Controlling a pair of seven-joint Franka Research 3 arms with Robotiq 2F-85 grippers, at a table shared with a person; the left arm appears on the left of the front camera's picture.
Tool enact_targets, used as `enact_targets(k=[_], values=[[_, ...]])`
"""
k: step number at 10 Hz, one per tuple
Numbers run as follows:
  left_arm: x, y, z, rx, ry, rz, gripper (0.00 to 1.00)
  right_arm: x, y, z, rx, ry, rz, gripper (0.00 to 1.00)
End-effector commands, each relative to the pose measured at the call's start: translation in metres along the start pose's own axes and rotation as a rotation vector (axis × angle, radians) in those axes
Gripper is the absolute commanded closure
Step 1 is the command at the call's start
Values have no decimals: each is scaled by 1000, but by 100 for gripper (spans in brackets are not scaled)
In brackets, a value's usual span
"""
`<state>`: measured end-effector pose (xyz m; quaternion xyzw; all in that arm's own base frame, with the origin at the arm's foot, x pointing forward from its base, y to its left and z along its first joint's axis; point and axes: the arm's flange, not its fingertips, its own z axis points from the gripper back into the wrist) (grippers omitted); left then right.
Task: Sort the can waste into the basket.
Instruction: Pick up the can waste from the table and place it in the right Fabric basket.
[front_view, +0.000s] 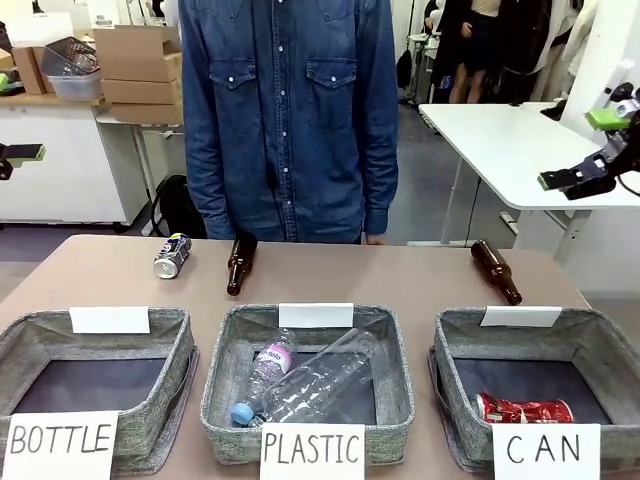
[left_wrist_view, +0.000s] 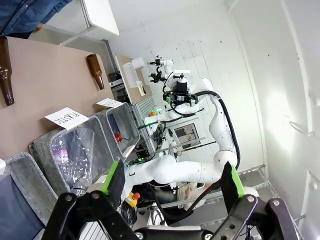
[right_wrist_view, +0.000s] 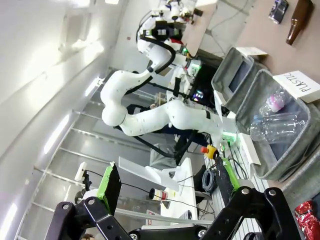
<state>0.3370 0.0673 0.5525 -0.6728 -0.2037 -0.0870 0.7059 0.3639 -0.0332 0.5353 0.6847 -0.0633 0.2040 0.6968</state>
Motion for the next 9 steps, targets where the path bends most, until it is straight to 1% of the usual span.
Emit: enact_targets(k=[1,5,6,7,8,9], values=[[2,-2,-1,-24,-6,-17,0,0,1,4,0,21,23,0],[2,-2,-1,-24,-6,-17,0,0,1,4,0,21,23,0],[0,0,0,0,0,0,0,0,1,4,0,21,23,0],[-6,-23,0,129,8,-114,0,0,1,4,0,21,23,0],[-5,-29,-4,311,4,-185,0,0,1,4,0,21,23,0],[0,-31,-15,549,51,-266,0,0,1,4,0,21,23,0]])
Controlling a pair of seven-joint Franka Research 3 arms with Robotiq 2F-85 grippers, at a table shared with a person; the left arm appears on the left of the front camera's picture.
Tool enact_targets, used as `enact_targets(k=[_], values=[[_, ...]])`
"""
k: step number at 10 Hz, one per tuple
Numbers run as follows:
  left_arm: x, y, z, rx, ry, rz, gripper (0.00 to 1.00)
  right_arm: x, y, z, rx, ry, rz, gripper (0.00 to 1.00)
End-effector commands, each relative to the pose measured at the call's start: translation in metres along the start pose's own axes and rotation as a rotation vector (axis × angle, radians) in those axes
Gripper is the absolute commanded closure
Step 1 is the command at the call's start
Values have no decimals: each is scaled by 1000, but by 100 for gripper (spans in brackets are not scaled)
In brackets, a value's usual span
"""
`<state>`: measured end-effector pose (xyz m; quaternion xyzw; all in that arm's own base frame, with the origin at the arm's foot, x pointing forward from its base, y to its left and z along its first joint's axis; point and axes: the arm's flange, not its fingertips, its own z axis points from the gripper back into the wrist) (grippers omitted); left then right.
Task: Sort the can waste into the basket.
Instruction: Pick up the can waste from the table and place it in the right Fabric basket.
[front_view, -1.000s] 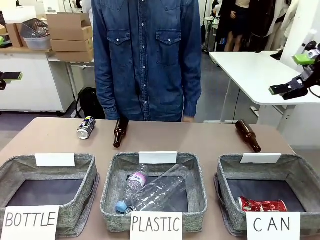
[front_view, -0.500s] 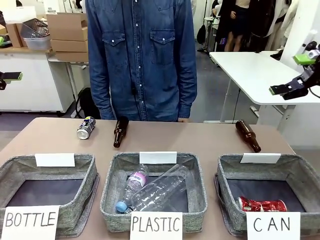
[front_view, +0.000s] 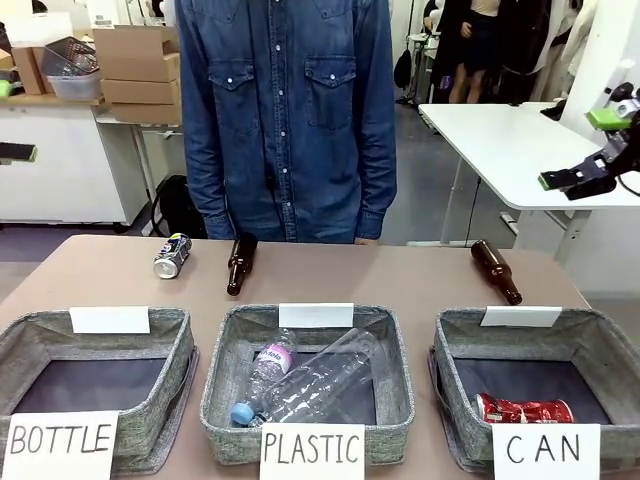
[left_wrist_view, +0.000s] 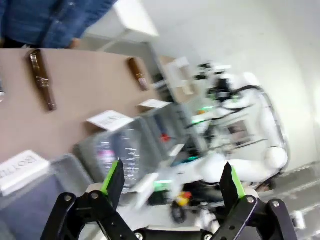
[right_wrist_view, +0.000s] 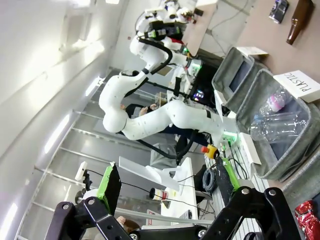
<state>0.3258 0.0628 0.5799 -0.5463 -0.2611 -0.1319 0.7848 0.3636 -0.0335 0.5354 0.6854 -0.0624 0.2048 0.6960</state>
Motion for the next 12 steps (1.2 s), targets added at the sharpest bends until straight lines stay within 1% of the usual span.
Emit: enact_targets(k=[1,2,3,4,5,6,7,8,10,11,12], values=[[3,1,-20,573,59,-165,0,1,1,4,-3,19,23,0],[2,10,-31,735,178,-155,0,1,1,4,-3,19,23,0],[1,16,-42,821,220,-168,0,1,1,4,-3,19,23,0],[1,19,-48,848,254,-174,0,1,1,4,-3,19,23,0],[3,25,-53,919,294,-161,0,1,1,4,-3,19,23,0],[6,25,-57,915,266,-201,0,1,1,4,-3,19,23,0],[14,16,-53,921,60,-276,0,1,1,4,-3,19,23,0],[7,25,-55,894,245,-261,0,1,1,4,-3,19,23,0],[7,25,-55,894,245,-261,0,1,1,4,-3,19,23,0],[11,24,-58,909,213,-276,0,1,1,4,-3,19,23,0],[29,55,-73,841,310,-205,0,1,1,4,-3,19,23,0]])
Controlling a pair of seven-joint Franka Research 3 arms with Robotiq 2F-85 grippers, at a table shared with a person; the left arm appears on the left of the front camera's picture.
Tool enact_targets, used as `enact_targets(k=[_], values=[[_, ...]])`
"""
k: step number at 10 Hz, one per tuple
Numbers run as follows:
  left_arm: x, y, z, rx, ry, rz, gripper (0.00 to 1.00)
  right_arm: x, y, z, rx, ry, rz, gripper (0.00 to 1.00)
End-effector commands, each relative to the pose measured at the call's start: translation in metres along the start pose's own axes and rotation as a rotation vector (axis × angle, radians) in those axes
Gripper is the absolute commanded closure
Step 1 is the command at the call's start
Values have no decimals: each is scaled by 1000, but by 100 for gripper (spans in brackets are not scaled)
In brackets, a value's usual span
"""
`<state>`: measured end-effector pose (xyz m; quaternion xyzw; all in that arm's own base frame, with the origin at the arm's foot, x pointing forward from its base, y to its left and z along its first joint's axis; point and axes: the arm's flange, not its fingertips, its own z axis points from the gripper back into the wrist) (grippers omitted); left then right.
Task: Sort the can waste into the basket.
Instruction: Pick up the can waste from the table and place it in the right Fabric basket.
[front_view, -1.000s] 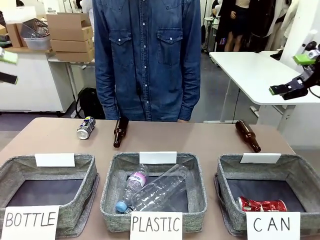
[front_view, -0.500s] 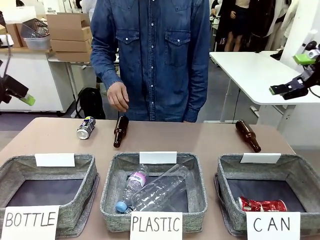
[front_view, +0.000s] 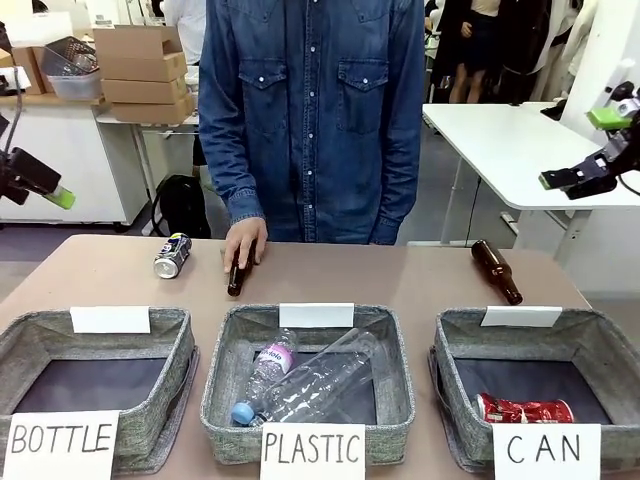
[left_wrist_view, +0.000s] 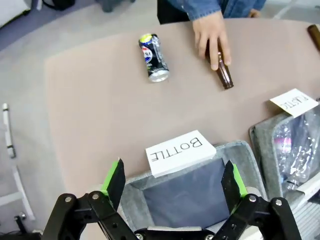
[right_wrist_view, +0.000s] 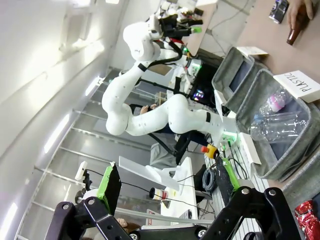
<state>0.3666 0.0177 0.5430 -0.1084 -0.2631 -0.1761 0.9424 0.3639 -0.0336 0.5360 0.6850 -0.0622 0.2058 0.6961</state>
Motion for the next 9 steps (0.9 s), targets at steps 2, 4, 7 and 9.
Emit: enact_targets(k=[2,4,7,9], values=[[47,25,-67,-122,30,116,0,0,0,3,-2,17,22,0],[66,36,-97,-164,107,139,0,0,0,3,-2,17,22,0],[33,77,37,-407,65,21,0,0,0,3,-2,17,22,0],[12,108,69,-392,5,145,0,0,0,3,-2,17,22,0]])
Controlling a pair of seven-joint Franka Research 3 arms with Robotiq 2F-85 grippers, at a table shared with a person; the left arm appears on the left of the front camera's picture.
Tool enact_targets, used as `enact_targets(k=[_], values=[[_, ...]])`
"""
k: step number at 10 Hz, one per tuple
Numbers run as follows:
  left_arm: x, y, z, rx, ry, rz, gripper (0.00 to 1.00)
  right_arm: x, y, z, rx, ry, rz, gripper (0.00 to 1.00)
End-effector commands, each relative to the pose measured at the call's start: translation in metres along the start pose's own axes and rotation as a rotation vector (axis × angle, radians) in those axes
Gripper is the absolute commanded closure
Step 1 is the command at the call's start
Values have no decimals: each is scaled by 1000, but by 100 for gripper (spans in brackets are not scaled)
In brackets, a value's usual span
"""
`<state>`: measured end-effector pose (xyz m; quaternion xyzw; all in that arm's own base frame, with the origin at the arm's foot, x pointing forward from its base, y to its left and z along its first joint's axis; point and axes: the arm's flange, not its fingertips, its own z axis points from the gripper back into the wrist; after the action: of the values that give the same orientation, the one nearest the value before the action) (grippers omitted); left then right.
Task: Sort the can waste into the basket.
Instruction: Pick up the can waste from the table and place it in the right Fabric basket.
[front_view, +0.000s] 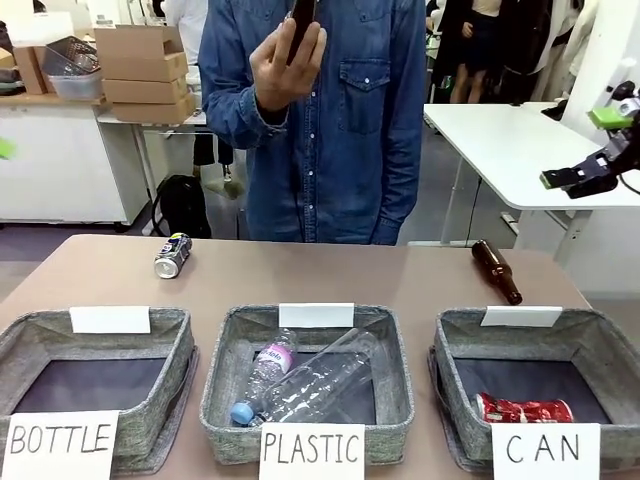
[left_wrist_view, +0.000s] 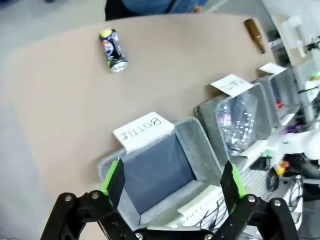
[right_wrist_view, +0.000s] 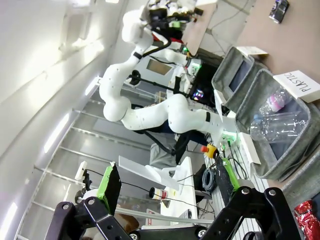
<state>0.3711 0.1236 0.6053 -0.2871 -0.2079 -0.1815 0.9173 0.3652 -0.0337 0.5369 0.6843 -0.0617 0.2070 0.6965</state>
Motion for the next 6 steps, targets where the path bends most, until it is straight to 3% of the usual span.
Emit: enact_targets(k=[1,2,3,4,5,6], values=[[-2,29,2,-53,-77,99,0,-1,0,3,-1,15,21,0],[-2,31,-5,-83,-122,124,0,-1,0,3,-1,15,21,0],[1,30,-24,-40,-72,178,0,-1,0,3,-1,15,21,0],[-19,27,24,-40,-75,96,0,-1,0,3,-1,15,21,0],[-14,36,8,-49,-78,137,0,-1,0,3,-1,15,21,0],[-4,42,14,-142,-77,148,0,-1,0,3,-1,15,21,0]])
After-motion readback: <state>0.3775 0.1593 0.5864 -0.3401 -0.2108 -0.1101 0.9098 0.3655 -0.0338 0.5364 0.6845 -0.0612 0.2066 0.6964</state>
